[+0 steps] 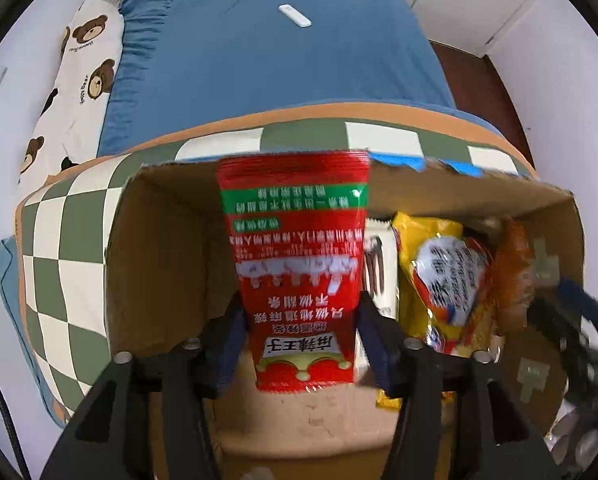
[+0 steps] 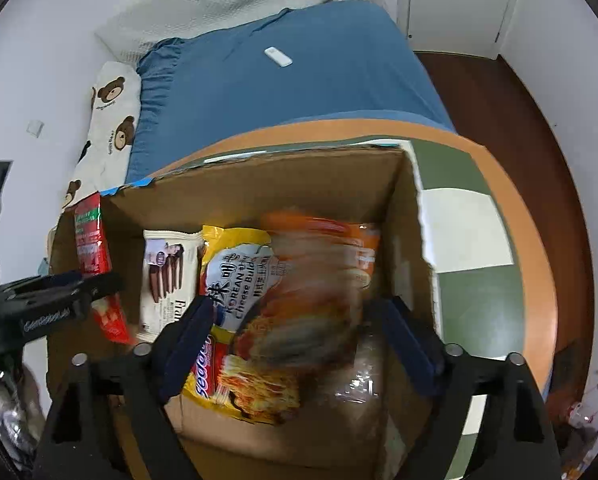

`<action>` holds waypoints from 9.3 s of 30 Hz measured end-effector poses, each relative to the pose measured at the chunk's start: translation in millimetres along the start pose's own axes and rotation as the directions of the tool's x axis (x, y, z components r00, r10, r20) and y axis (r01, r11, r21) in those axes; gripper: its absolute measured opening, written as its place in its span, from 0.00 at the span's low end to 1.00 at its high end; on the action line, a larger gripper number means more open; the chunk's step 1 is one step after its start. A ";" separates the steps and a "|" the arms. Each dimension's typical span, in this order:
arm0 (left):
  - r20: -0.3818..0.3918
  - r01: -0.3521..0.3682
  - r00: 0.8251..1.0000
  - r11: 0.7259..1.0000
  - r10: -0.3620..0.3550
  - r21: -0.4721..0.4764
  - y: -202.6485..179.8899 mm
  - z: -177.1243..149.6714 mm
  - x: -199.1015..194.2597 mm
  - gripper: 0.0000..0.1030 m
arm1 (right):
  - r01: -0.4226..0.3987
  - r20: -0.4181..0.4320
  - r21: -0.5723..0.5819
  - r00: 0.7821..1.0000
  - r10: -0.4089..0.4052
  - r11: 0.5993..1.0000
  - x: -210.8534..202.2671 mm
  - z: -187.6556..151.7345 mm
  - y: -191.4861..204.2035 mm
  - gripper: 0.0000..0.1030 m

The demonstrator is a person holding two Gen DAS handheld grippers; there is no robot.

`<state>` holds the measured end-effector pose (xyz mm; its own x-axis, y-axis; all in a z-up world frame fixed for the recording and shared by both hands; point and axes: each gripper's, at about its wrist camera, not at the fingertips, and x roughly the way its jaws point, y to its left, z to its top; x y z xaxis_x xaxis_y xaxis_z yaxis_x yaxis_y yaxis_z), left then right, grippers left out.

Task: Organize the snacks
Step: 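Carry both bags into the box and open both tools, then grasp the fruit candy bag with the left tool while the right tool grasps the white chip bag, then lower both bags into the box and open both tools, then grasp the round orange candy with the left tool while the right tool grasps the yellow chip bag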

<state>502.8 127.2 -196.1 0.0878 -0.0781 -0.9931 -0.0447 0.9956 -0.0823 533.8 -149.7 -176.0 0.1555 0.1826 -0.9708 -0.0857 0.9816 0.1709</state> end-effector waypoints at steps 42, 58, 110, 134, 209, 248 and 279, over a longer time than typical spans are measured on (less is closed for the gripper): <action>0.450 -0.011 0.892 0.999 0.024 -0.031 -20.0 -198.6 -157.3 0.92 | 0.113 0.317 -0.129 0.946 -0.067 0.985 -161.6 -156.2 46.8 0.94; 0.191 -0.128 0.975 0.990 0.115 0.059 -12.0 -336.7 -57.5 0.92 | -0.070 0.036 0.021 0.997 0.069 0.997 -102.2 -305.8 -10.5 0.73; -0.028 -0.020 0.999 1.000 0.020 -0.017 19.8 -345.0 45.3 0.47 | -0.061 -0.128 -0.080 0.991 0.051 0.995 2.7 -371.8 2.1 0.50; 0.071 0.211 0.977 0.963 -0.202 -0.170 33.9 -108.0 -71.8 0.47 | -0.227 0.036 -0.125 0.972 0.233 0.966 -68.8 -102.1 100.7 0.50; 0.530 -0.007 0.848 1.000 0.022 -0.030 -21.7 -278.1 -190.3 0.88 | 0.000 0.426 -0.089 0.904 0.038 0.996 -233.0 -248.0 29.0 0.98; 0.011 0.007 1.000 1.000 -0.007 0.010 -2.2 -288.2 73.1 0.38 | -0.026 -0.089 -0.010 0.996 0.025 1.000 -7.0 -344.2 -1.9 0.57; -0.180 0.083 0.982 0.988 -0.059 0.128 -46.3 -360.6 95.5 0.48 | -0.028 -0.137 -0.045 0.990 0.021 0.999 22.6 -354.3 8.6 0.60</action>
<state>154.4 55.0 -317.4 -0.0900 -0.1445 -0.9854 0.0910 0.9841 -0.1526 187.9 -157.2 -256.1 0.0176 0.1940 -0.9809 -0.1344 0.9726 0.1899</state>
